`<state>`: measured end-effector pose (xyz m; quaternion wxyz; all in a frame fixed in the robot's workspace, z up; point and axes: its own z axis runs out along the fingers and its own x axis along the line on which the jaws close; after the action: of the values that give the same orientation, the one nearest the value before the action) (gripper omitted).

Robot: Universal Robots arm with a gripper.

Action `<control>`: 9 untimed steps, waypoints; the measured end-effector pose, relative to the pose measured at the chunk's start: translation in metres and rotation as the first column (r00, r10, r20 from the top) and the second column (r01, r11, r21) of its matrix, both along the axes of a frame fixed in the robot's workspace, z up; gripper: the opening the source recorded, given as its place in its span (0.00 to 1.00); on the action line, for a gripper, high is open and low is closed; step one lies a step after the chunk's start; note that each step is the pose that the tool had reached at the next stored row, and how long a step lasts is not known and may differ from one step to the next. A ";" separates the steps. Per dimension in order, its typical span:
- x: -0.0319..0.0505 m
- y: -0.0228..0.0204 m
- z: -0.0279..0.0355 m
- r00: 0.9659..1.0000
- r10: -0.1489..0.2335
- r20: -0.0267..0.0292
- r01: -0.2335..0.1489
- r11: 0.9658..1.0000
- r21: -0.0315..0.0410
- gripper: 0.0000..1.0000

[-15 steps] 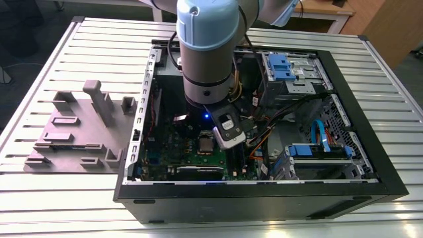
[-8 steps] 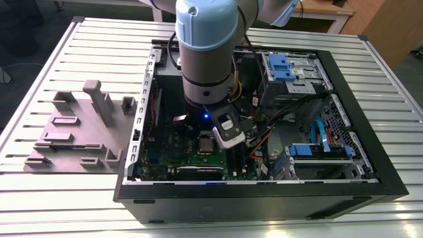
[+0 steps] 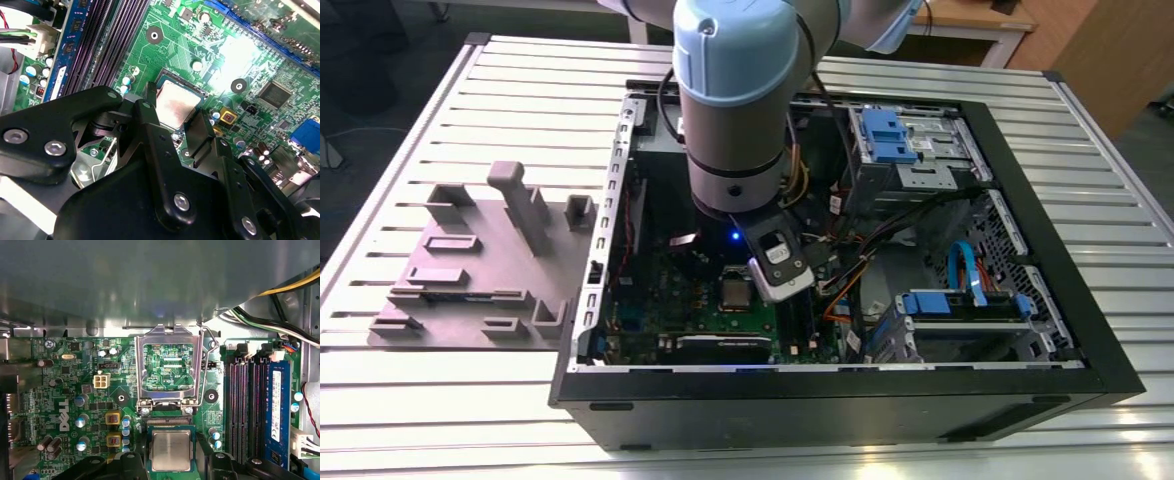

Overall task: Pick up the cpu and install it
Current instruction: 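Place the cpu into insertion slot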

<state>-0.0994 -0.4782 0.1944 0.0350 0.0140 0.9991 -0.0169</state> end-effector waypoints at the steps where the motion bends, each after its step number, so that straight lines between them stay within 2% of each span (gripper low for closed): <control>1: -0.0001 0.0000 -0.0005 1.000 0.000 0.000 0.000 1.000 0.000 0.47; 9: -0.0005 0.0000 -0.0010 1.000 0.000 0.001 0.000 1.000 0.000 0.47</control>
<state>-0.0999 -0.4782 0.1934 0.0354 0.0141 0.9991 -0.0169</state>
